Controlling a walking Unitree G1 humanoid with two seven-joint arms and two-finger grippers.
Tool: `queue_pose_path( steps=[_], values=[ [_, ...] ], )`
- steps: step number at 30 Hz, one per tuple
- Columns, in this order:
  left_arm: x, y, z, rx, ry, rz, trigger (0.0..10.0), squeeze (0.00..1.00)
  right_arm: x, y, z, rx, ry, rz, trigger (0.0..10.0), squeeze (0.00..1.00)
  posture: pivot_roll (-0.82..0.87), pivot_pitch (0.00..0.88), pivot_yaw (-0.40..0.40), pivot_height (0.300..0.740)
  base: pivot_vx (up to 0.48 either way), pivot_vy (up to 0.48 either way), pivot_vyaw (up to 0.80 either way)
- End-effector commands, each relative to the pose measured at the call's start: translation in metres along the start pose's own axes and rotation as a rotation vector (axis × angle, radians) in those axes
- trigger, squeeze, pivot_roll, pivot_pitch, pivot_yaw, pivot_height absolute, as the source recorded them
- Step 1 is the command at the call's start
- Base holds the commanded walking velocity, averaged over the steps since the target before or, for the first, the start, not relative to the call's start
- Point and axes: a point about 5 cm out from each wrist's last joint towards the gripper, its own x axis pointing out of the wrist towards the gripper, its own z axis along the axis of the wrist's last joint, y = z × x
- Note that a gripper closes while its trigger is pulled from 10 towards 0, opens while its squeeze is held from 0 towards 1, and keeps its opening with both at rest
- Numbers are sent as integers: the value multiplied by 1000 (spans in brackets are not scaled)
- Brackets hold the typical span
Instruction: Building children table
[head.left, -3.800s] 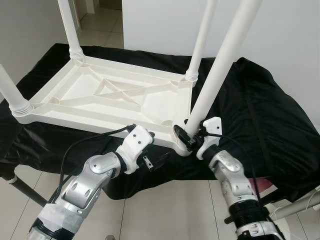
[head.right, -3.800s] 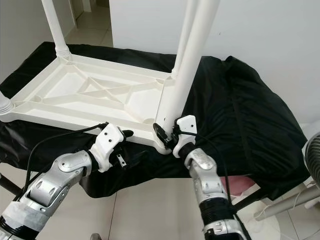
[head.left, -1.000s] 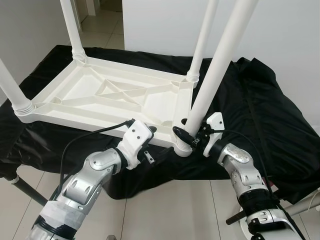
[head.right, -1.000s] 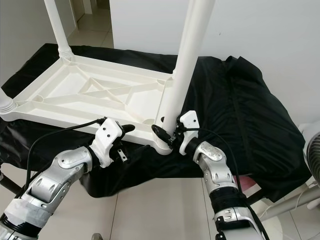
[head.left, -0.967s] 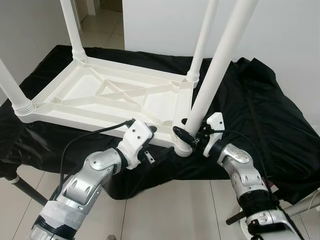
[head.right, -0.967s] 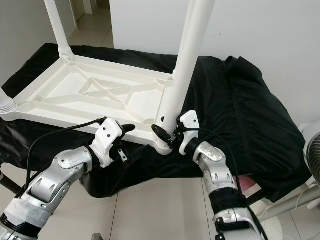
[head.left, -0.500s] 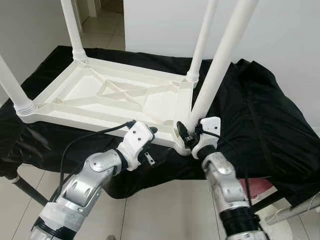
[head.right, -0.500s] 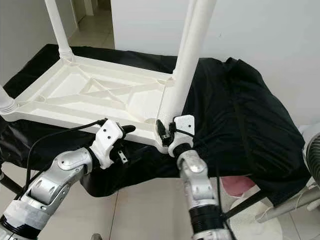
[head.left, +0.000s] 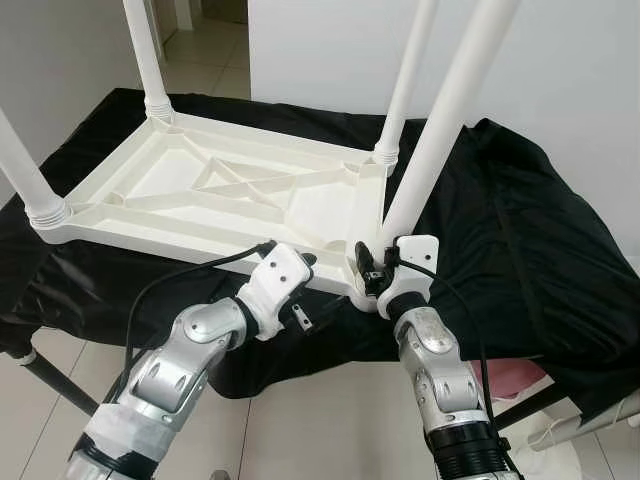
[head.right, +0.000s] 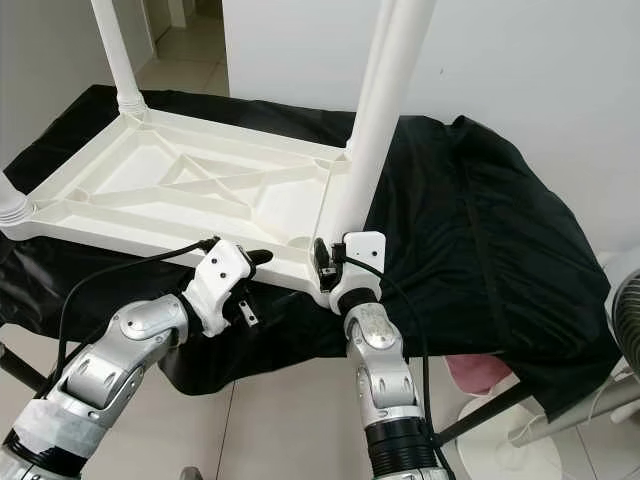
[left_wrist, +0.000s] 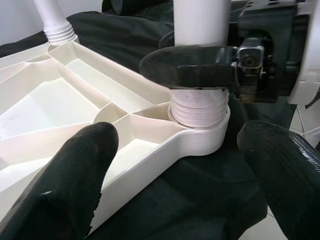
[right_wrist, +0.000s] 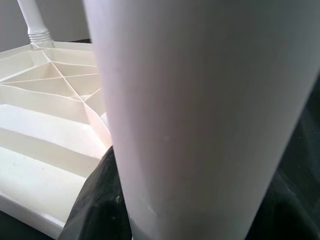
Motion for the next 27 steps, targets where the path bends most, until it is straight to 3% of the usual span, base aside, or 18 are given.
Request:
queue_pose_path(
  steps=[1,4,5,16,17,21,27],
  values=[
    [-1,6,-1,-10,1,91,10000,0,-5,-3,1,3,-6,9,10000,0,5,3,-77,740,0,0,0],
    [-1,5,0,-15,4,90,10000,0,-9,-5,1,30,-12,16,10000,82,8,8,-74,740,0,0,0],
    [-1,4,0,-13,3,88,10000,0,-11,-5,2,41,-15,21,10000,1000,8,8,-74,740,0,0,0],
    [-2,3,0,-16,-8,52,10000,0,-23,-4,8,52,-77,86,10000,1000,-5,8,-62,740,0,0,0],
    [-2,2,1,-19,-12,43,10000,0,-24,-3,8,61,-79,101,10000,0,-6,6,-62,740,0,0,0],
    [-1,0,2,-33,-23,0,10000,0,-27,-2,9,78,-89,185,10000,0,-9,6,-63,740,0,0,0],
    [-3,-2,1,-45,-22,-34,10000,0,-29,-9,11,49,-98,212,10000,0,-9,5,-60,740,0,0,0]
  ],
)
